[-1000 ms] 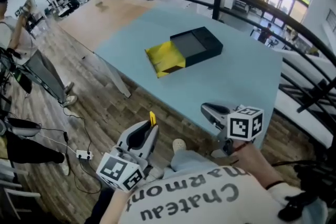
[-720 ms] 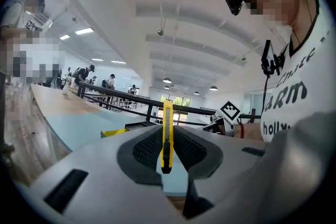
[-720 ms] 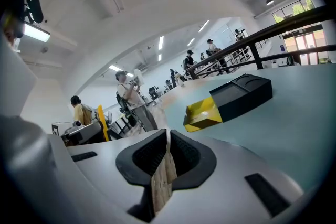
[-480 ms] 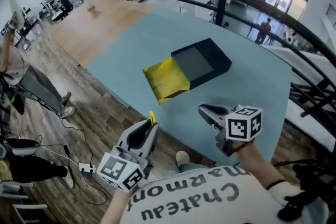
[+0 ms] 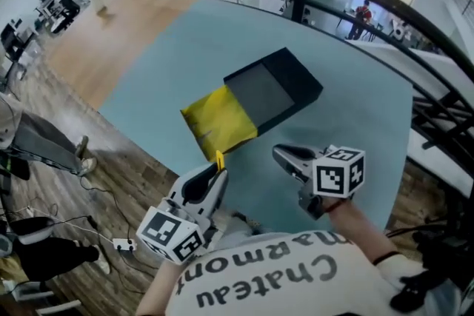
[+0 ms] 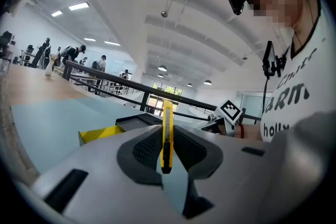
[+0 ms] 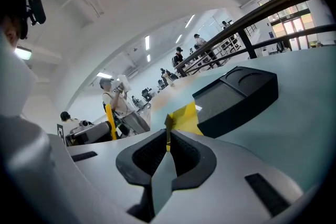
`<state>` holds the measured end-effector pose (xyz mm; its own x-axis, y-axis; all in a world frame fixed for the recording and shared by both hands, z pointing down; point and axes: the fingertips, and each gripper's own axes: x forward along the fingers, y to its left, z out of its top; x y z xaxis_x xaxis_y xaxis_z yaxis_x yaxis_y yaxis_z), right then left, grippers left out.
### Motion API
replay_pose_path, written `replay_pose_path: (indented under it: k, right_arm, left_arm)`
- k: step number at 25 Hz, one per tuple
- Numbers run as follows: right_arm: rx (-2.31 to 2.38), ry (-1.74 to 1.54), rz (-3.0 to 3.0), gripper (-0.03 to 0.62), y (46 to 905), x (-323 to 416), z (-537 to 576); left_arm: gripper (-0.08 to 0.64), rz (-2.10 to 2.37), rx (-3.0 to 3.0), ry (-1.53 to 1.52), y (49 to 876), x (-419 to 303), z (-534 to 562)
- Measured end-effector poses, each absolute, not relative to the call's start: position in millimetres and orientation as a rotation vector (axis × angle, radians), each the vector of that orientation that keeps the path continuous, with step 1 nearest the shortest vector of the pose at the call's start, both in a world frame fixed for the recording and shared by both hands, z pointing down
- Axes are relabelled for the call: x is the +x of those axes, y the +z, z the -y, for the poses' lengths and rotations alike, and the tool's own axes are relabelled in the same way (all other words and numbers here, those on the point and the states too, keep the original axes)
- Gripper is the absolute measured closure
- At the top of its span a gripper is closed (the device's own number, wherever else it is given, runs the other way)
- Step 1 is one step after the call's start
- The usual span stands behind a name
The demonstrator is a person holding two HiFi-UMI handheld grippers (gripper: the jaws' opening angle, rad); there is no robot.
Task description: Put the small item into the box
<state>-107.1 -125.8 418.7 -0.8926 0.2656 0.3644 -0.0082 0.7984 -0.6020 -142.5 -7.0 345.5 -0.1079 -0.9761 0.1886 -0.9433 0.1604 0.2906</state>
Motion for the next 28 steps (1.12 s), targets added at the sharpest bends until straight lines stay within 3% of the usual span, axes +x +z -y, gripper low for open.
replay_pose_path:
  k: [28]
  right_arm:
    - [0.27,1.136,2.551,0.545,446.1,-123.5,177.1]
  left_arm:
    - [0.499,1.764,2.091,0.013,367.7,-220.2,95.1]
